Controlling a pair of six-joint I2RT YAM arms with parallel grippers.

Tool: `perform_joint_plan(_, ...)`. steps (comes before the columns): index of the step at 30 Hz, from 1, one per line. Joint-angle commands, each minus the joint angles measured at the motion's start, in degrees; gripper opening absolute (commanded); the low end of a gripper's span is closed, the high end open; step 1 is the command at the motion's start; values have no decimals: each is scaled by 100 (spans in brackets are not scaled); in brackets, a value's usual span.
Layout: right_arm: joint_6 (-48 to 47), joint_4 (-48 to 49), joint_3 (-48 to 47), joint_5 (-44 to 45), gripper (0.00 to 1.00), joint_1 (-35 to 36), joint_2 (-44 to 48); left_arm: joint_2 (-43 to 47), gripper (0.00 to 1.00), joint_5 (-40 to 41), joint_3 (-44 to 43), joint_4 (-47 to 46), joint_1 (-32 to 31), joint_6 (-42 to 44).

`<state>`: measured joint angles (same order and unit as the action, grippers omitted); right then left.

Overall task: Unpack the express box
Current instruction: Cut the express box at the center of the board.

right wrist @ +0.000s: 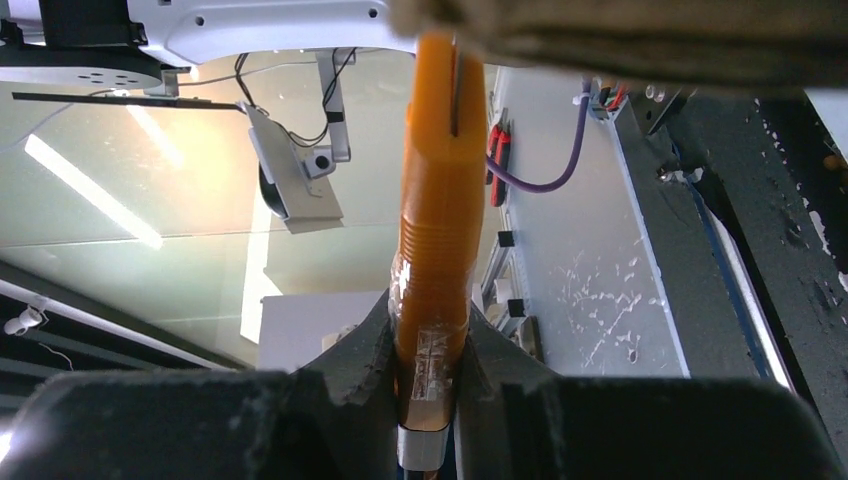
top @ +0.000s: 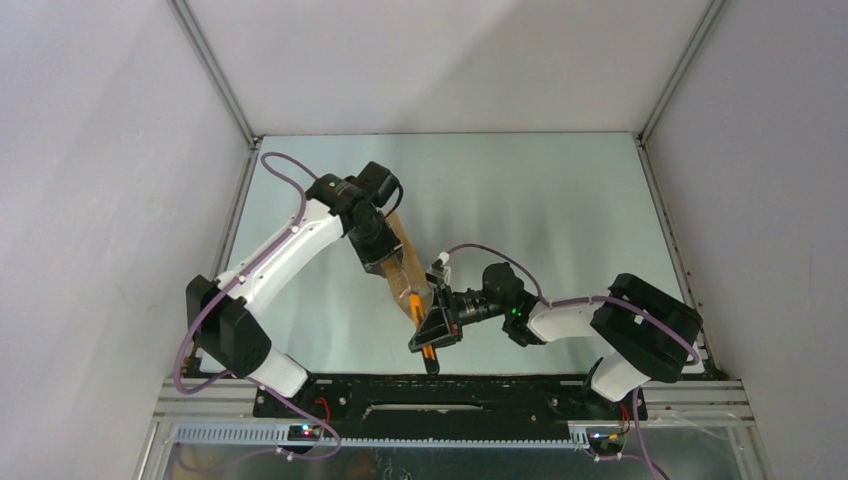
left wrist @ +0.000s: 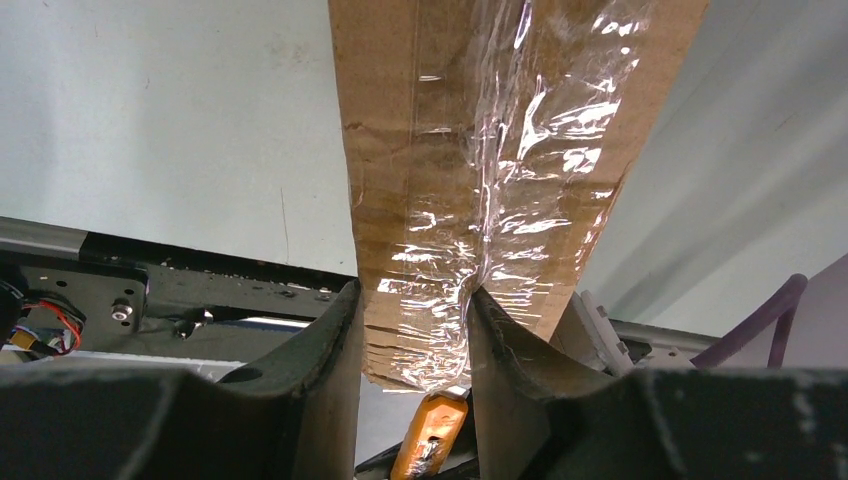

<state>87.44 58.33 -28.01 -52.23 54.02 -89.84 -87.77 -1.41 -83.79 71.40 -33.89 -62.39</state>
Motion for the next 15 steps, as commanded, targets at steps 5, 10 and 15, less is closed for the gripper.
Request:
perform_joint_plan(5,-145,-53,-389,-501,0,381,-43,-261,0,-257,107,-976,34,-545)
perform_joint_plan(10,-399,-460,-389,-437,0,364,102,-5,0,-321,46,-974,53,-739)
perform_joint_plan(15,-803,-1100,-389,-368,0,325,311,133,0,-244,-146,-832,79,-855)
